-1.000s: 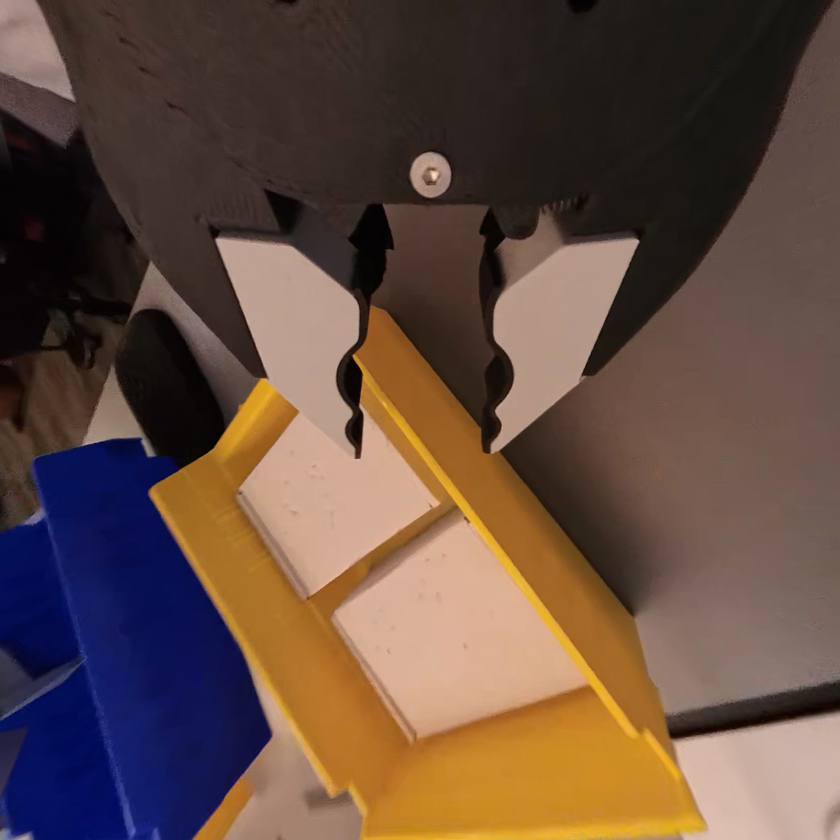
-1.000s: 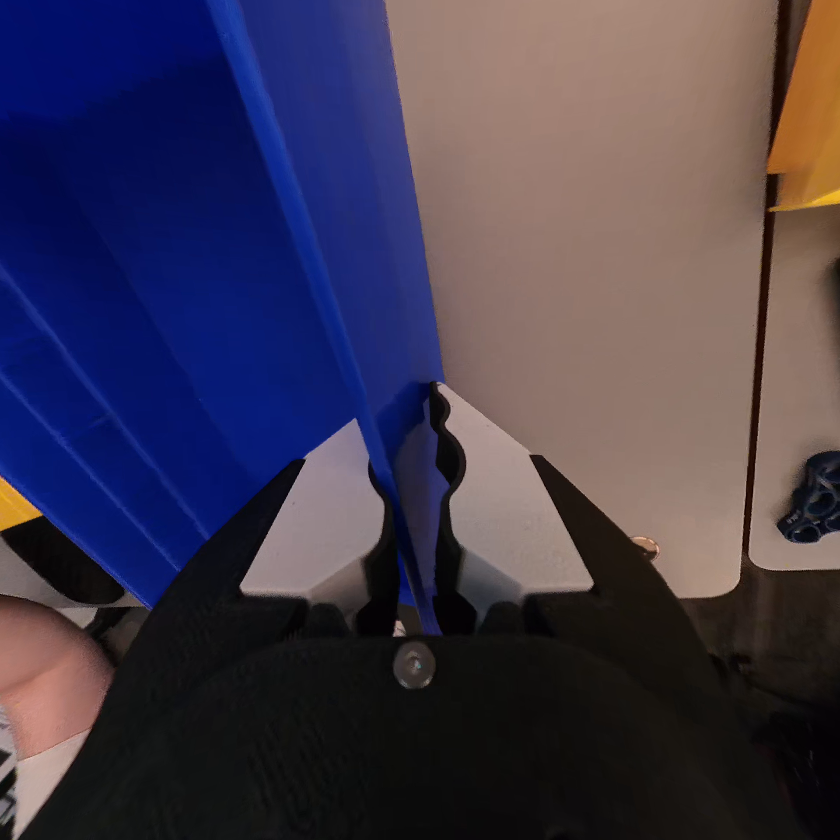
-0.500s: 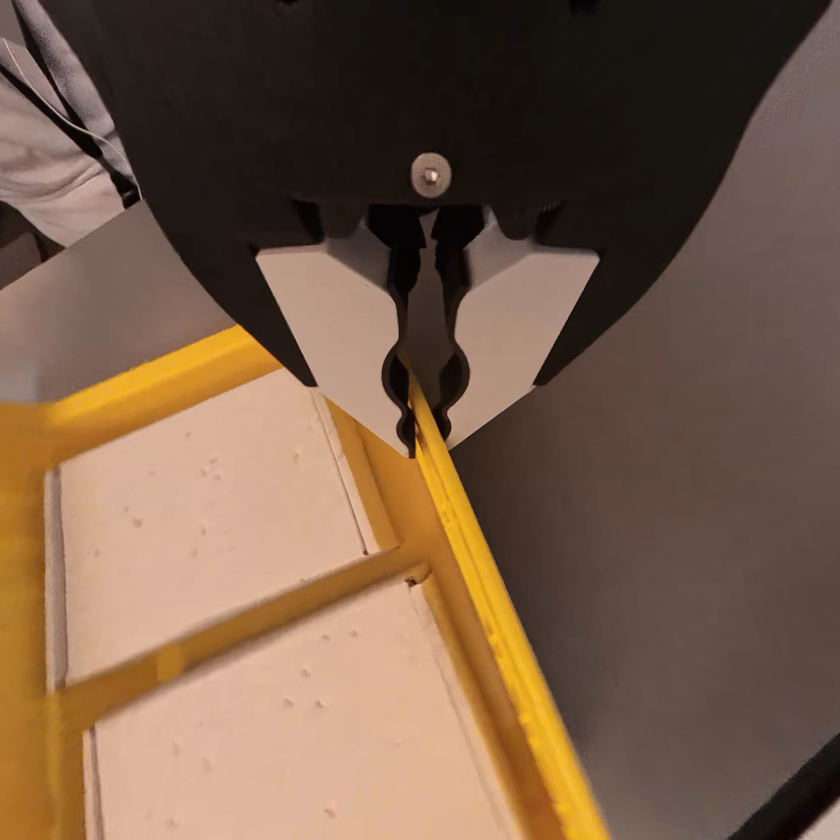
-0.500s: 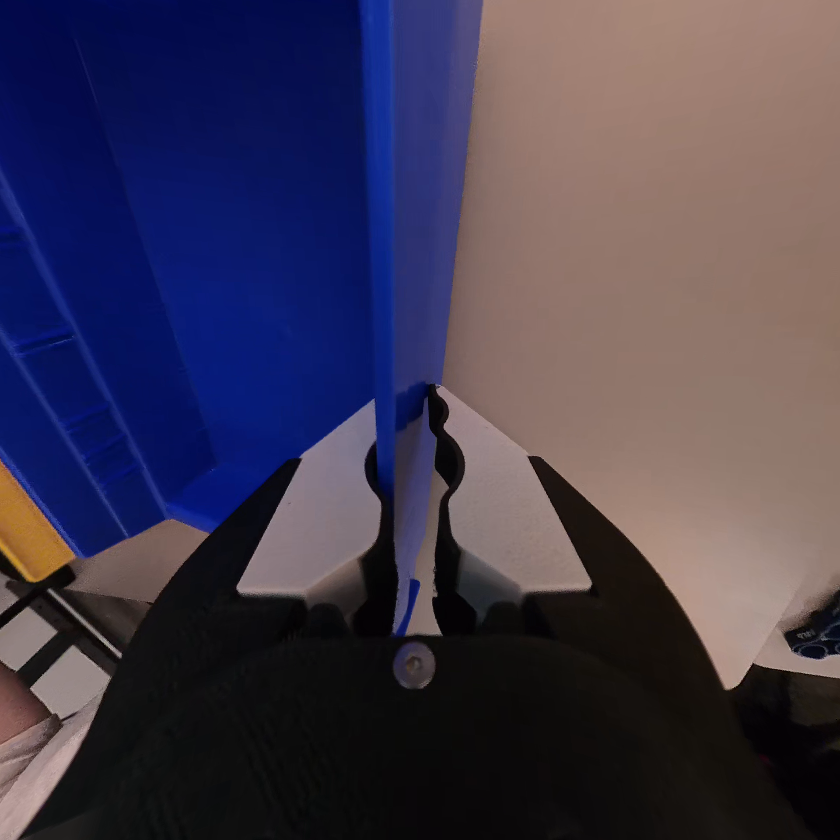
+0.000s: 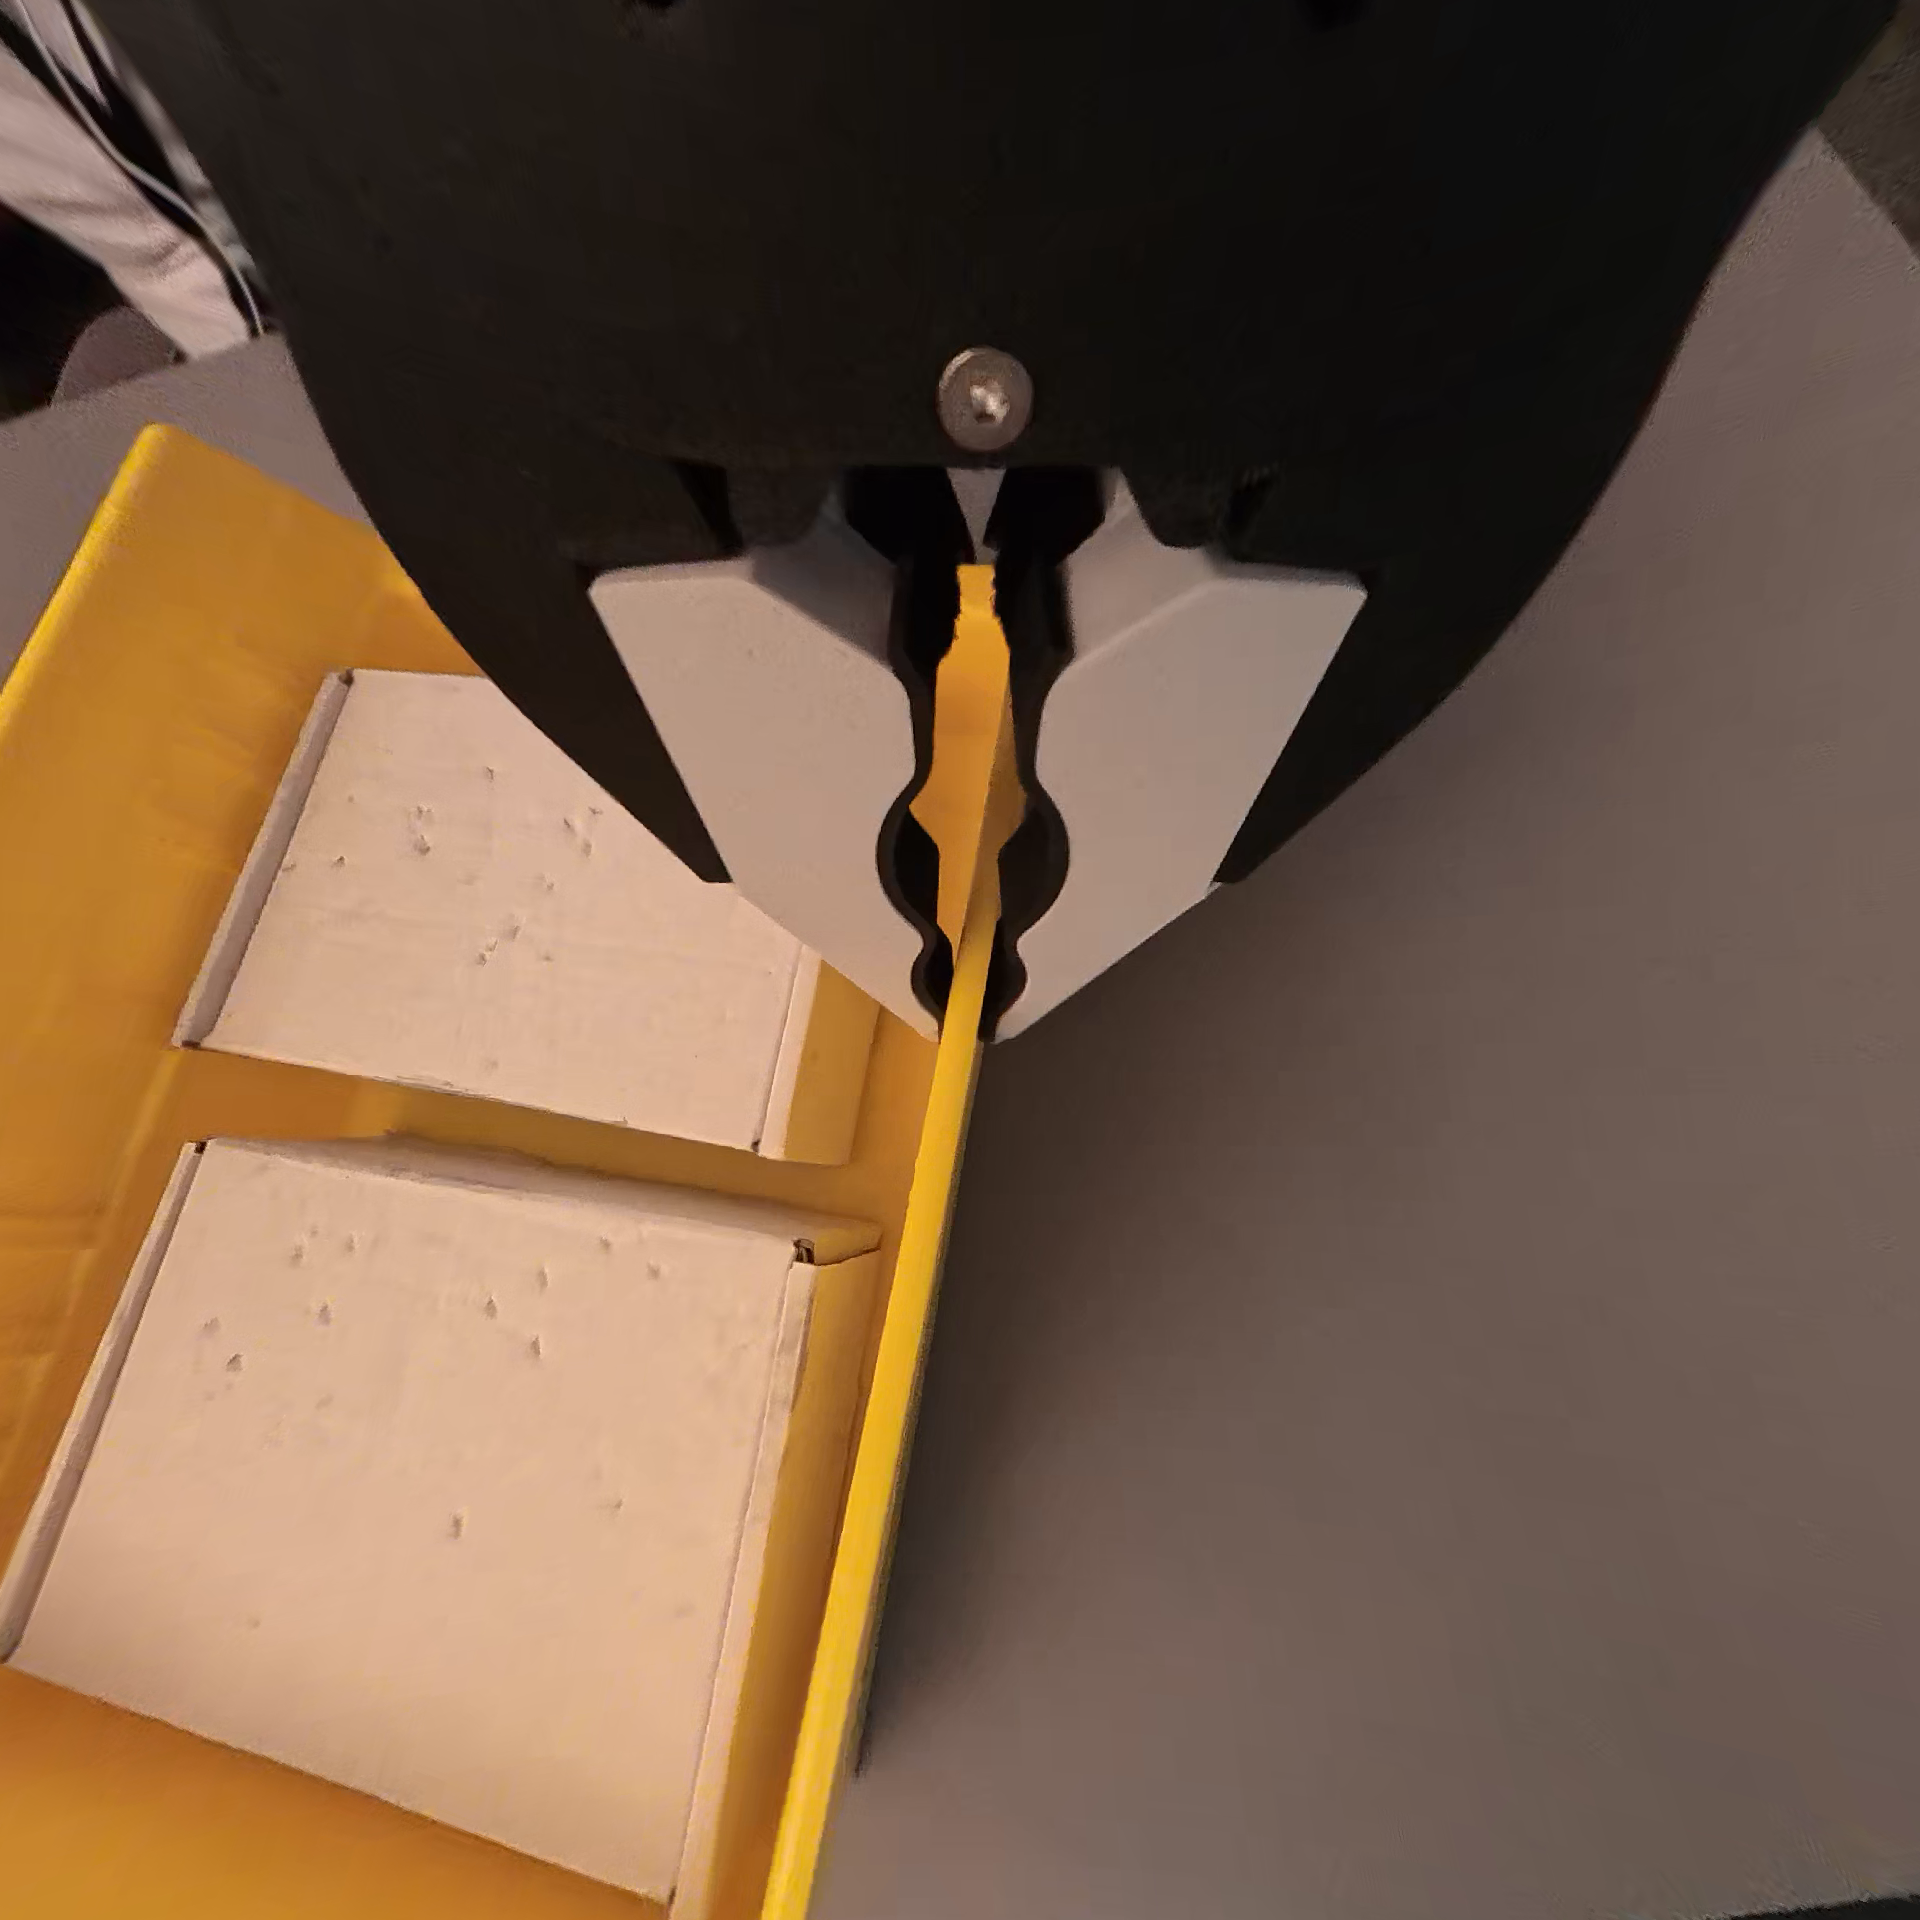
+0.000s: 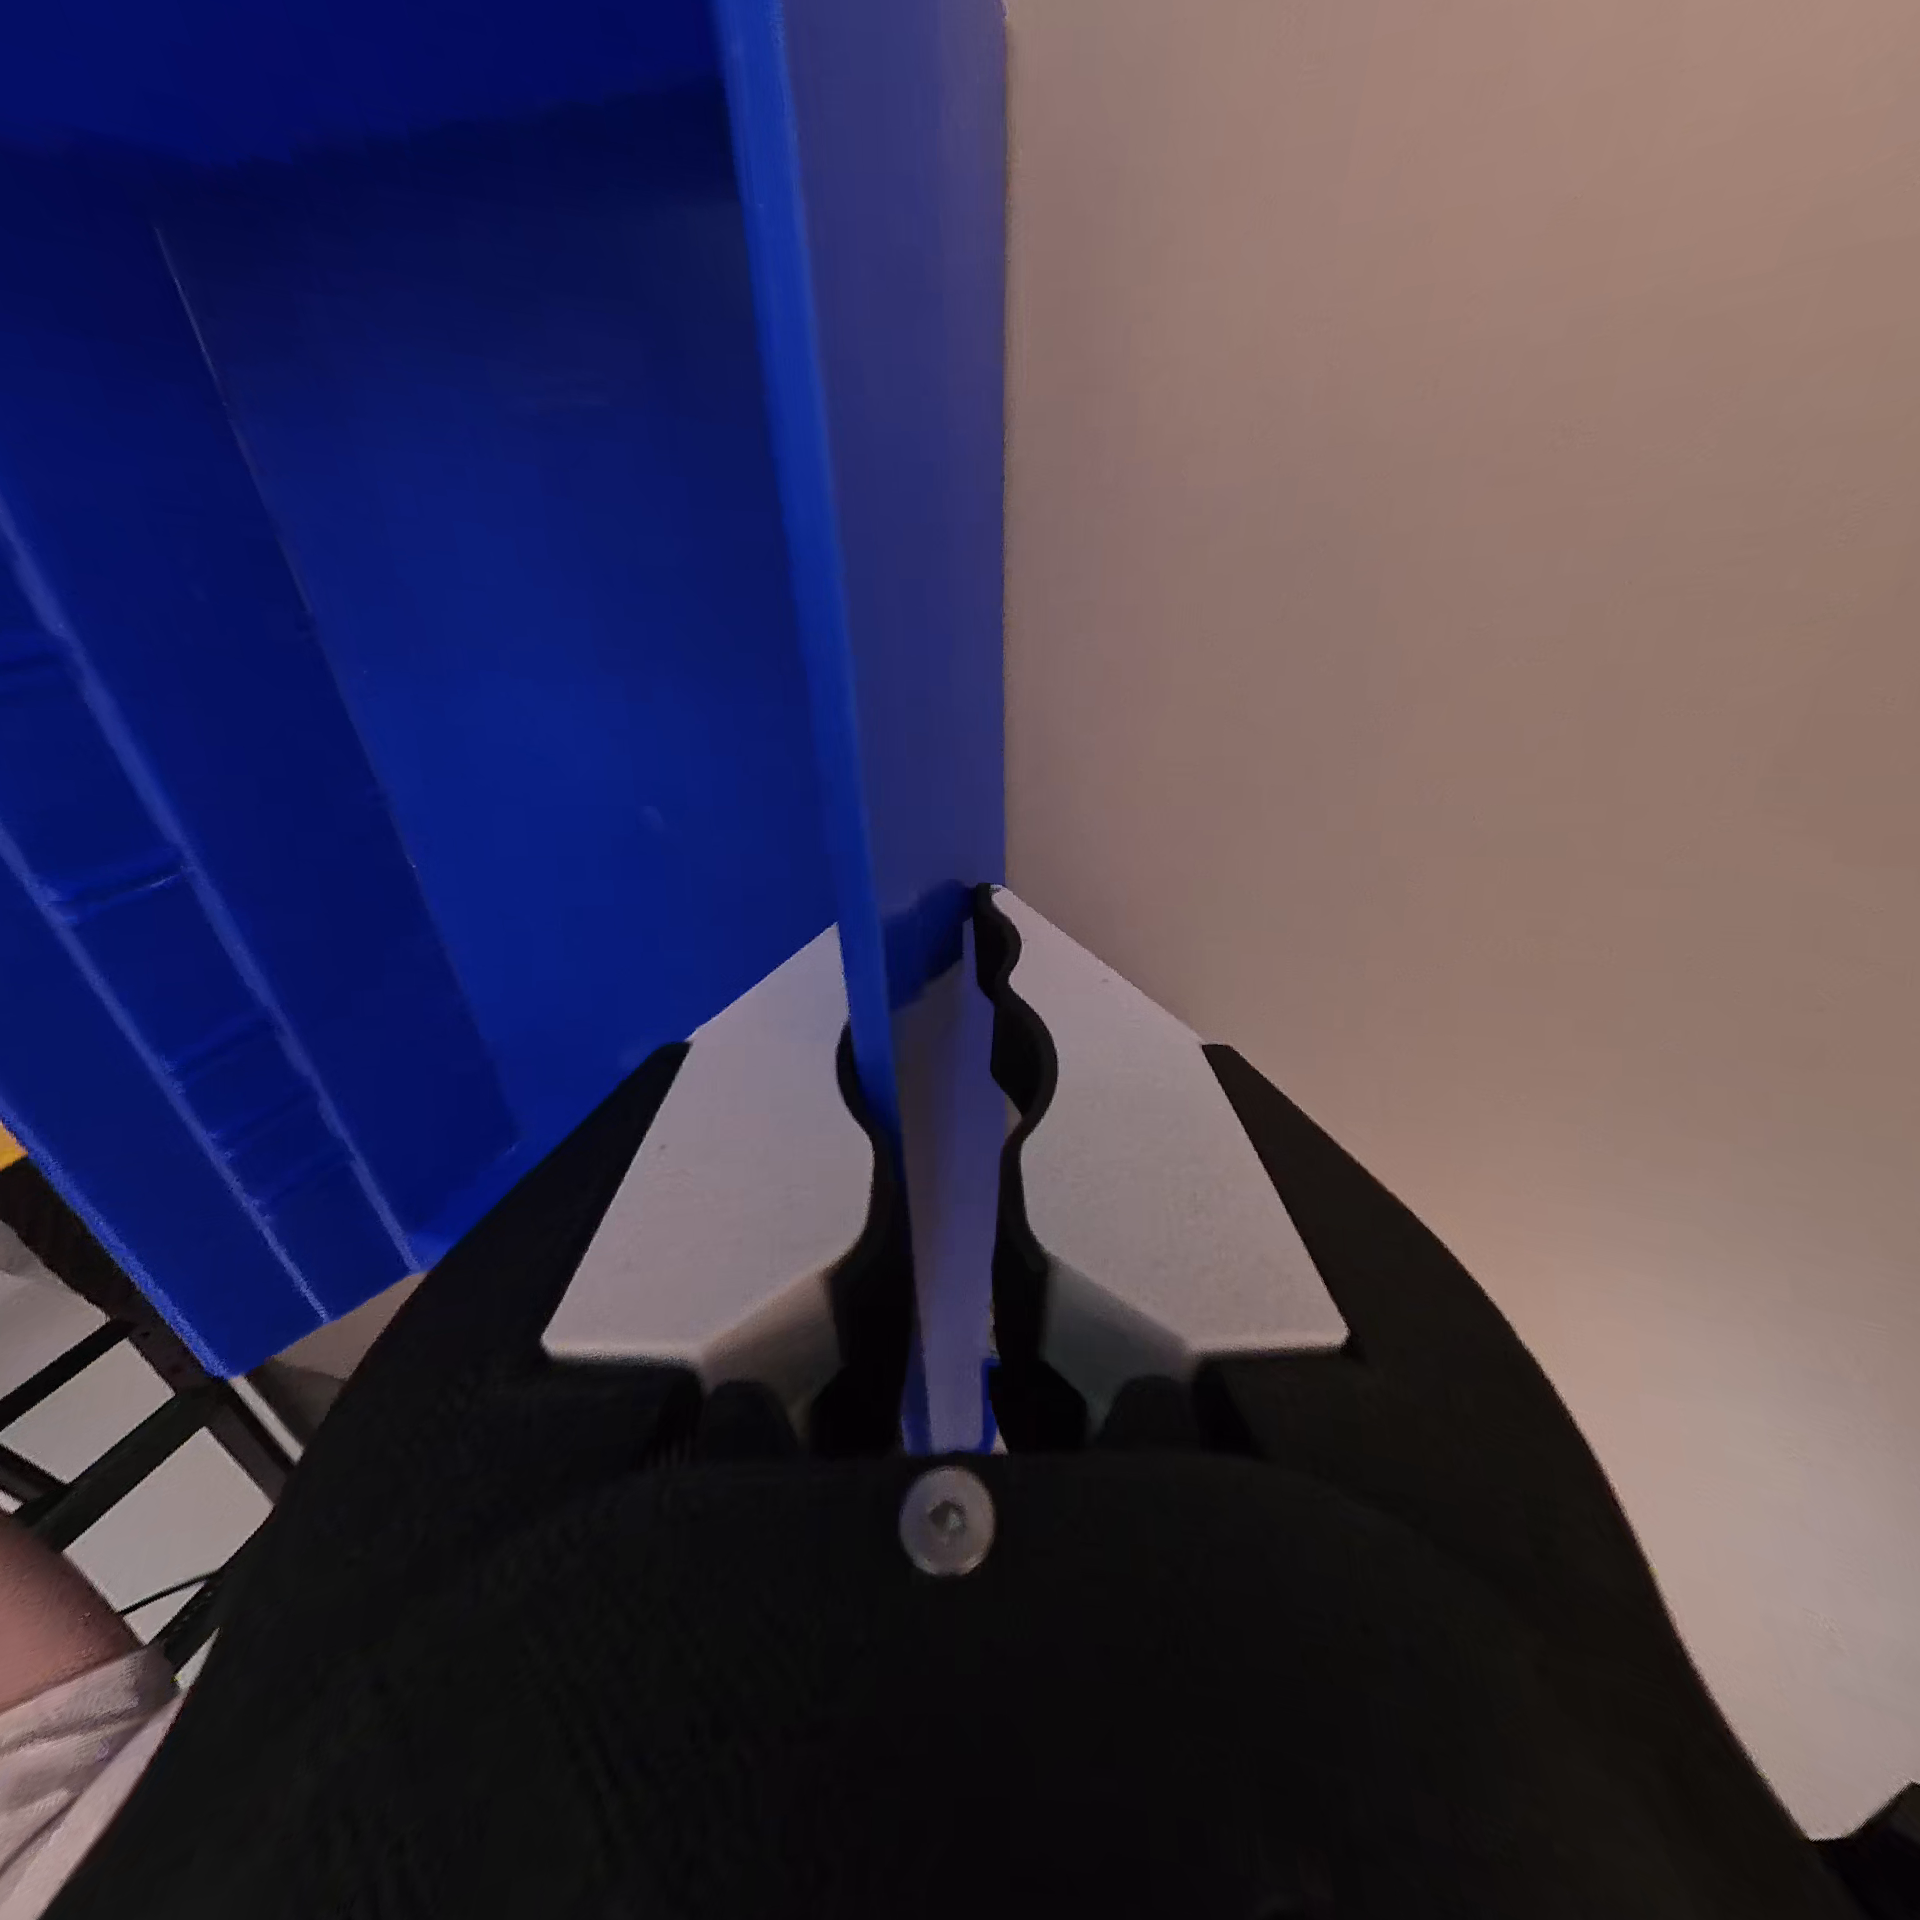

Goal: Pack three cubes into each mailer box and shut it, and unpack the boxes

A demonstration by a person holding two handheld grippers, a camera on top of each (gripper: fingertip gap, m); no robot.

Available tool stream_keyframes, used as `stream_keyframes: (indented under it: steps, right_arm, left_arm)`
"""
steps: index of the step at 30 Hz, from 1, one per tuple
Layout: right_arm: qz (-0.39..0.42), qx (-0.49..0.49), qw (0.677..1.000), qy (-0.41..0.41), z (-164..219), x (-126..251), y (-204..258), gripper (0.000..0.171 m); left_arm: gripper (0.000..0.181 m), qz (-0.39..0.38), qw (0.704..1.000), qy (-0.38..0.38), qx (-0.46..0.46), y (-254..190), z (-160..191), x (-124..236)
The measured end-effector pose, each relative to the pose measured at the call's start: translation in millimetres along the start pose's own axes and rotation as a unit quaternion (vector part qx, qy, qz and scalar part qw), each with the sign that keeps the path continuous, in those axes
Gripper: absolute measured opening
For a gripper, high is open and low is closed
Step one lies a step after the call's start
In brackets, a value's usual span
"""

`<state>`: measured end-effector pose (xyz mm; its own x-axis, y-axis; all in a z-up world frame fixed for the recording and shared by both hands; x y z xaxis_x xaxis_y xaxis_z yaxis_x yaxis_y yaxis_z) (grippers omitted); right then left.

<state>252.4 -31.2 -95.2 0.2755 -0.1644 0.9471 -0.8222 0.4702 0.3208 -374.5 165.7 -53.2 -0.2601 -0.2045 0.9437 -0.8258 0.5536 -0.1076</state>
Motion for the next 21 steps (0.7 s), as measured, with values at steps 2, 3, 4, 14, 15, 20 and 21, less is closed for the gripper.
stream_keyframes:
  steps: [2,3,4,14,15,20,21]
  right_arm:
    - [0.013,0.009,1.0,-0.007,-1.8,-1.1,4.1,0.007]
    - [0.021,0.017,1.0,-0.009,-2.2,-1.7,6.3,0.007]
    - [0.028,0.024,0.999,-0.012,-2.6,-2.2,8.2,0.006]
    - [0.04,0.025,0.998,-0.028,2.1,-6.2,21.6,0.003]
    - [0.035,0.018,0.999,-0.029,1.2,-6.4,22.2,0.004]
    - [0.047,0.032,0.998,-0.028,-0.2,-10.8,36.2,0.003]
    - [0.044,0.035,0.998,-0.027,-0.7,-12.4,41.3,0.004]
  left_arm:
    - [0.002,-0.01,0.999,-0.017,0.035,24.2,9.8,6.2]
    - [0.002,-0.016,0.998,-0.022,0.05,34.5,15.2,9.3]
    - [0.001,-0.021,0.998,-0.025,0.062,43.5,20.9,12.4]
    - [0.001,-0.06,0.996,-0.046,0.049,64.9,48.9,24.3]
    - [0.001,-0.071,0.996,-0.041,0.04,63.1,48.8,24.1]
    - [0.002,-0.092,0.995,-0.015,0.018,47.7,46.1,21.4]
    - [0.002,-0.093,0.995,-0.011,0.014,45.1,45.5,21.0]
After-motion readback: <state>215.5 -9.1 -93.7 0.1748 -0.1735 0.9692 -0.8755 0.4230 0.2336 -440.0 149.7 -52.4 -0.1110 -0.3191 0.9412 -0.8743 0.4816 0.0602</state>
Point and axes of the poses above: each gripper's, where its closed fingertips meet, x back along the fingers, z out of its underside, y = z × x across the jaws, the point moved 4 cm from there along x, back along the fingers, and after that the axes turned 7 degrees about -x, right-handed, at the moved point
